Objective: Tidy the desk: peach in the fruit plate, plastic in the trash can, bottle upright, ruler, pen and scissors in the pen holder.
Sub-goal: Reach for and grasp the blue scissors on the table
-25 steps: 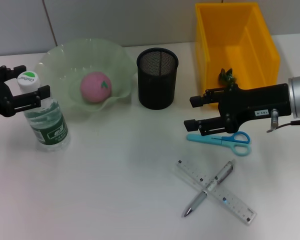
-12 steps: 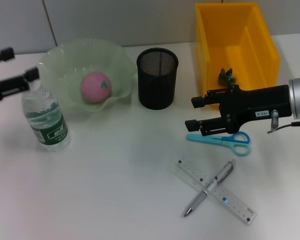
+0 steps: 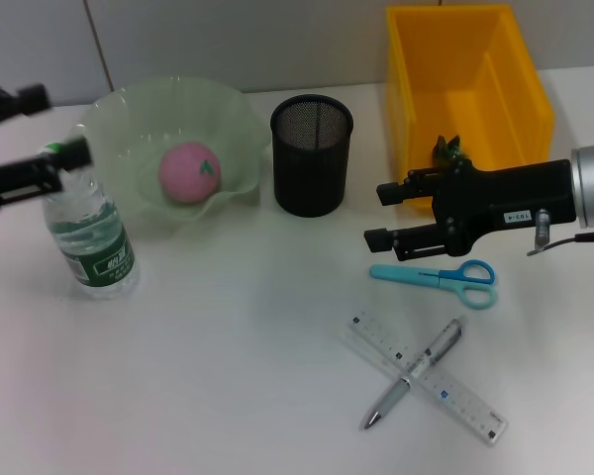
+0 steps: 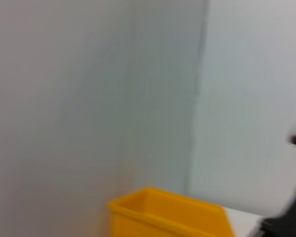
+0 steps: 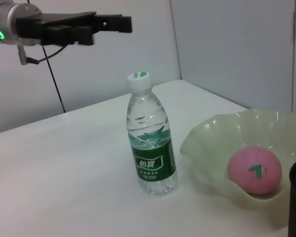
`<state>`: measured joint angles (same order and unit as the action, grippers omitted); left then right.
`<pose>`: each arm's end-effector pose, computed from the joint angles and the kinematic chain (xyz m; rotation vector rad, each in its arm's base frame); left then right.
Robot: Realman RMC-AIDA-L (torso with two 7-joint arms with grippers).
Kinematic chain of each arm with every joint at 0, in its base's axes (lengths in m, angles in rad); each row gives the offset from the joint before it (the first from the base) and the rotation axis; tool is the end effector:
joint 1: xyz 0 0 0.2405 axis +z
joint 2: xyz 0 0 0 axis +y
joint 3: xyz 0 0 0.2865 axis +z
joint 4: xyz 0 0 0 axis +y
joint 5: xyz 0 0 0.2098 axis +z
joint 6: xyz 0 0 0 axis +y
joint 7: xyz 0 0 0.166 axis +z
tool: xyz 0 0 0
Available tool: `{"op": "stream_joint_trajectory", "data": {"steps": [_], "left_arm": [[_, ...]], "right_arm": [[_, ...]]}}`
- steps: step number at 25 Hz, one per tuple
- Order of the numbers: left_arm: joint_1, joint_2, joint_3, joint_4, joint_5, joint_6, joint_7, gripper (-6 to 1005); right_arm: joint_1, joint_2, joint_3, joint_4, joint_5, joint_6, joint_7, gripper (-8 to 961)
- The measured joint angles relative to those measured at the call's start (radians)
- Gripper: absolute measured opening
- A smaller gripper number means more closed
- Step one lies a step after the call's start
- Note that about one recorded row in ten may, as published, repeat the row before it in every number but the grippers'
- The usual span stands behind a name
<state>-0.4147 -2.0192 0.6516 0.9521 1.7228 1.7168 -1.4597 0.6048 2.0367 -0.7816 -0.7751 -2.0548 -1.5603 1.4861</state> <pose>-0.2605 0.3464 0.0701 -2.5275 -0.3695 -0.8964 0.2510 0.3798 -0.0140 -2.8246 0.4829 0.5104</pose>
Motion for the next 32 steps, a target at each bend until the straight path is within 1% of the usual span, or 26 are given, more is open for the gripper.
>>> {"op": "stream_joint_trajectory", "data": {"steps": [4, 9, 10, 11, 12, 15, 16, 17, 20, 21, 22, 27, 32], "left_arm": [[0.006, -0.007, 0.069, 0.043, 0.016, 0.015, -0.035, 847], [0.006, -0.016, 0.152, 0.053, 0.044, 0.026, -0.065, 847], [0.006, -0.02, 0.175, 0.051, 0.047, 0.026, -0.069, 847], [0.007, -0.03, 0.206, 0.047, 0.057, 0.026, -0.07, 847], [0.007, -0.03, 0.206, 0.047, 0.057, 0.026, -0.07, 847], [0.008, -0.046, 0.237, 0.035, 0.083, 0.019, -0.057, 847], [0.007, -0.049, 0.264, -0.003, 0.084, 0.006, -0.035, 847], [0.007, -0.049, 0.264, -0.003, 0.084, 0.006, -0.035, 847], [-0.002, -0.05, 0.282, -0.092, 0.079, -0.025, 0.025, 847], [-0.016, -0.05, 0.284, -0.174, 0.078, -0.055, 0.086, 847], [-0.016, -0.05, 0.284, -0.174, 0.078, -0.055, 0.086, 847], [-0.035, -0.051, 0.285, -0.32, 0.078, -0.117, 0.209, 847], [-0.04, -0.053, 0.286, -0.405, 0.067, -0.15, 0.295, 847]], "right_arm": [[0.006, 0.0, 0.0, 0.0, 0.0, 0.002, 0.002, 704], [0.012, 0.0, 0.001, 0.008, 0.001, 0.002, 0.011, 704], [0.012, 0.0, 0.001, 0.008, 0.001, 0.002, 0.016, 704], [0.012, -0.001, 0.001, 0.009, 0.001, 0.002, 0.027, 704], [0.012, -0.001, 0.001, 0.009, 0.001, 0.002, 0.027, 704], [0.011, -0.003, 0.0, 0.008, 0.001, -0.001, 0.047, 704], [0.01, -0.004, -0.003, 0.004, 0.0, -0.006, 0.06, 704], [0.01, -0.004, -0.003, 0.004, 0.0, -0.006, 0.06, 704], [0.008, -0.007, -0.006, 0.002, -0.004, -0.009, 0.074, 704], [0.007, -0.007, -0.007, 0.002, -0.004, -0.009, 0.077, 704], [0.006, -0.008, -0.008, 0.003, -0.005, -0.009, 0.08, 704], [0.002, -0.01, -0.009, 0.009, -0.007, -0.006, 0.082, 704], [-0.002, -0.01, -0.009, 0.012, -0.009, -0.005, 0.083, 704]]}}
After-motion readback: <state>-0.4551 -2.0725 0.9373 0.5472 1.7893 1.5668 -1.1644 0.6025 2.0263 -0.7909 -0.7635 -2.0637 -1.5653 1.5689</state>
